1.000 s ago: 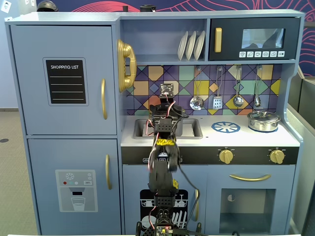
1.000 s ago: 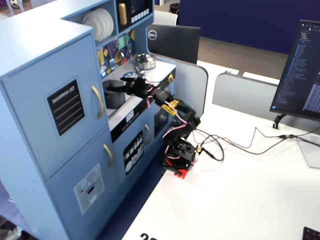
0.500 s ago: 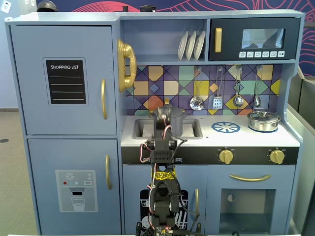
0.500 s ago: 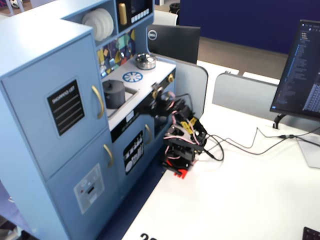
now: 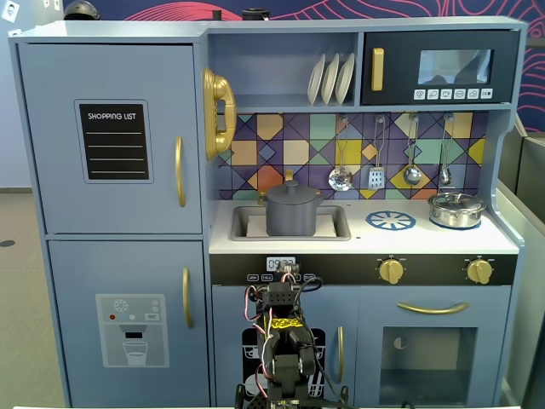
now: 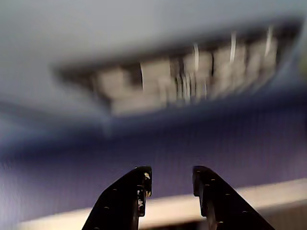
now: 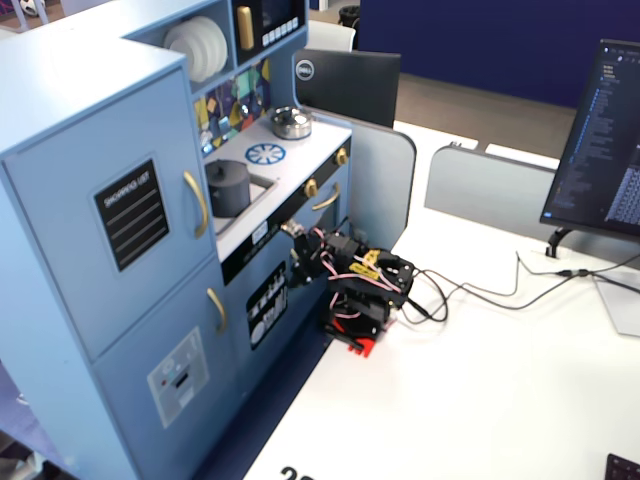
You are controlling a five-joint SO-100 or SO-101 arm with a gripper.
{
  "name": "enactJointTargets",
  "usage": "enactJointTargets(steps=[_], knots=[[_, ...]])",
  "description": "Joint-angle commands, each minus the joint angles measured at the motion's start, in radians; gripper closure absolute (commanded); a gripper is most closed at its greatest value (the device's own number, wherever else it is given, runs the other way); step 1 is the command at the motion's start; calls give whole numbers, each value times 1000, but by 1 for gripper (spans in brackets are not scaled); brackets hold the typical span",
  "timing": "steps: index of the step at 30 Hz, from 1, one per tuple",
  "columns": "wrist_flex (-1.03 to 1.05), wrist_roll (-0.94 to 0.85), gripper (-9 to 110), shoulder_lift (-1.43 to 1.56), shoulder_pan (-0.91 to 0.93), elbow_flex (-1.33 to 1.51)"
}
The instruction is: Pick up the lid from the counter and put it on the gray recipient
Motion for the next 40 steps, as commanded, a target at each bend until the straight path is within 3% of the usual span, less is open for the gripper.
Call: enactJointTargets(steps=[1,10,17,40], knots=[[138,-6,101,-3,-9,-8],[376,-308,97,-3,51,-8],[399,-164,94,-2,61,-8],[399,-163,94,-2,66,-8]])
